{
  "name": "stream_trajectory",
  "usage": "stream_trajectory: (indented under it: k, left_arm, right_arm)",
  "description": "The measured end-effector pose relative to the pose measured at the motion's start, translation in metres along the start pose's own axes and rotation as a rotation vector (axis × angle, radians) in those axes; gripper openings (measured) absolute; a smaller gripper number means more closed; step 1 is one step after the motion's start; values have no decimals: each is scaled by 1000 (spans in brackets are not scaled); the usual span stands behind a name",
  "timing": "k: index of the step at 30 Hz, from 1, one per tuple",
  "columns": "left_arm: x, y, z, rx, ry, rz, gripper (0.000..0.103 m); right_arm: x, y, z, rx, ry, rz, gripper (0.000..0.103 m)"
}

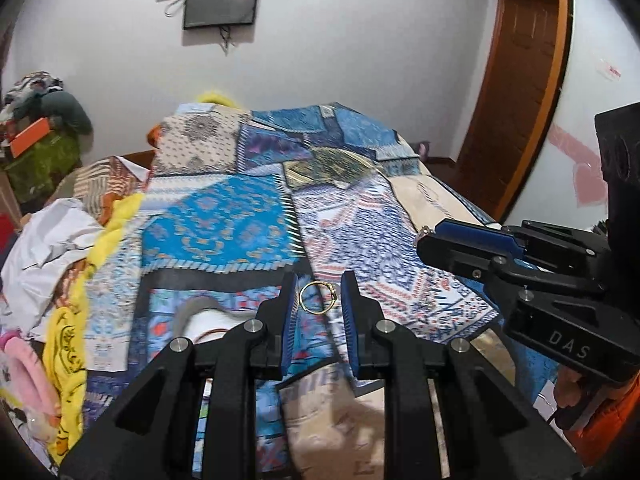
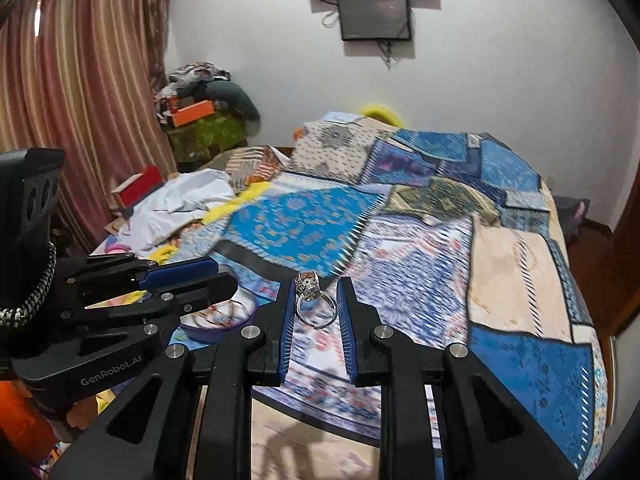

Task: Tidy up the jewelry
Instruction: 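Carry both held rings over the heart box, then open both tools to drop the rings into the heart box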

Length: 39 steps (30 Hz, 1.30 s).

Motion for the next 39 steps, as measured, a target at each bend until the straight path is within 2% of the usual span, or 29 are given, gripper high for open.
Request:
stream_trajectory:
  k: [9,18,25,32,39]
  left_arm:
    - [18,-6,52,64,77,-25,20]
    - [12,-16,83,103,118,-8,20]
    - [-12,-31,96,127,101,50,20]
    - [-40,-44,91,120,65,107,20]
    - [-57,-52,91,120,58,141,20]
  right_arm:
    - [-29,14,42,58,84,2,19]
    - [-59,22,63,87,141,22,19]
    - [-82,23,71,97,167,51,19]
    - [-107,16,67,74,183,111,19]
    - [-124,11,67,72,190,164,19]
Point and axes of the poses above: each gripper's, at about its wrist camera, not at the fingertips, and x roughly against the way its jaws point, z to its left, y to its top, the point moved 4 cm from there along -x, roughly the way its jaws point, and after that the axes turned 11 degrees about y, right-handed, at the moved point
